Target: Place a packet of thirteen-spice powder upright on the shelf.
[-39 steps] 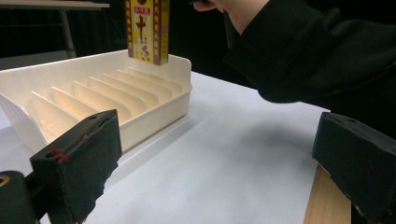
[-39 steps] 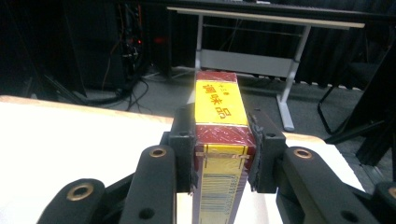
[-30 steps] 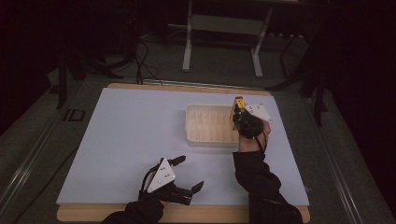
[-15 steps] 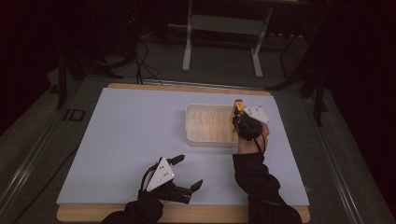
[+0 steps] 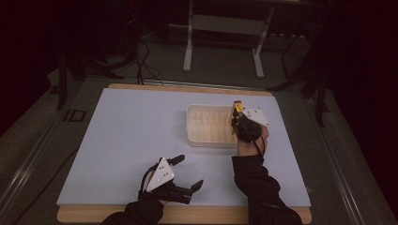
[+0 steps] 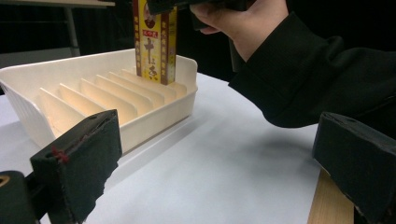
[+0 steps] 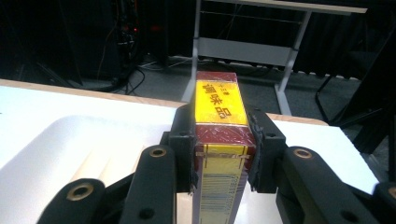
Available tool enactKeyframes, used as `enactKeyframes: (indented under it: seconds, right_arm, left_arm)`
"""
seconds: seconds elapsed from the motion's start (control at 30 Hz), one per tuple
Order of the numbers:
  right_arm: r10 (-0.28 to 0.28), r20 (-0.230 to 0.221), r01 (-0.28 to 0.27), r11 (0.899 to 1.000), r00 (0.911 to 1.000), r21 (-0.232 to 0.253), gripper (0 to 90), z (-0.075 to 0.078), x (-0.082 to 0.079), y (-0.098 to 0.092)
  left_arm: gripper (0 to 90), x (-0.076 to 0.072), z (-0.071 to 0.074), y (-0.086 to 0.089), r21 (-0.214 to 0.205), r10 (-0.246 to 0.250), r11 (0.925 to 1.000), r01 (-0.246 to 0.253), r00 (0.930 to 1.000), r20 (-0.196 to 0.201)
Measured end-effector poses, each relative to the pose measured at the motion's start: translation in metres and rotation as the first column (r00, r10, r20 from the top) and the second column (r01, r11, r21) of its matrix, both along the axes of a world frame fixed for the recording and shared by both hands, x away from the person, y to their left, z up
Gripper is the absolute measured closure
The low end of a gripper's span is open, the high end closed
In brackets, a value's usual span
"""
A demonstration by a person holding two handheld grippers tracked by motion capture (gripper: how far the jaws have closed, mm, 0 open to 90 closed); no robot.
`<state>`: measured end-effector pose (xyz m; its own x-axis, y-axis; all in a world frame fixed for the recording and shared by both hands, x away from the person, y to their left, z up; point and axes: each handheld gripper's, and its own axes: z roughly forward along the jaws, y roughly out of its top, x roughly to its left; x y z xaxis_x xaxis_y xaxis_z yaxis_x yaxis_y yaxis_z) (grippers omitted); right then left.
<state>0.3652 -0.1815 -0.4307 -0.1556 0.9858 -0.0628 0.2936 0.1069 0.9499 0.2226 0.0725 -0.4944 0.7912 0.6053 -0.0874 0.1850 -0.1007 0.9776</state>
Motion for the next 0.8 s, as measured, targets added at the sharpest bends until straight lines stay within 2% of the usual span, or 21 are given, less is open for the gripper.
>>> enactKeyframes:
  seconds: [0.2, 0.4, 0.6, 0.8]
  right_arm:
    - [-0.003, -0.007, 0.003, 1.000, 1.0000, 0.019, 67.6, 0.000, -0.001, -0.003]
    - [-0.016, -0.003, 0.016, 1.000, 0.9999, 0.012, 67.7, -0.001, -0.002, -0.007]
    - [-0.022, -0.012, 0.022, 0.999, 0.9997, 0.042, 67.6, -0.001, -0.002, -0.012]
    - [-0.025, -0.040, 0.026, 0.999, 0.9989, 0.029, 67.6, -0.013, -0.002, -0.009]
  left_arm:
    - [2.3, 0.000, 0.000, 0.000, 0.004, -0.002, 1.0000, 0.002, 1.0000, -0.001]
    - [2.4, 0.000, 0.000, 0.000, 0.002, 0.000, 1.0000, 0.000, 1.0000, -0.001]
    - [2.4, 0.001, 0.000, -0.001, 0.003, 0.000, 1.0000, 0.000, 1.0000, -0.003]
    - [2.4, 0.001, 0.000, 0.000, -0.003, 0.005, 1.0000, -0.005, 1.0000, -0.004]
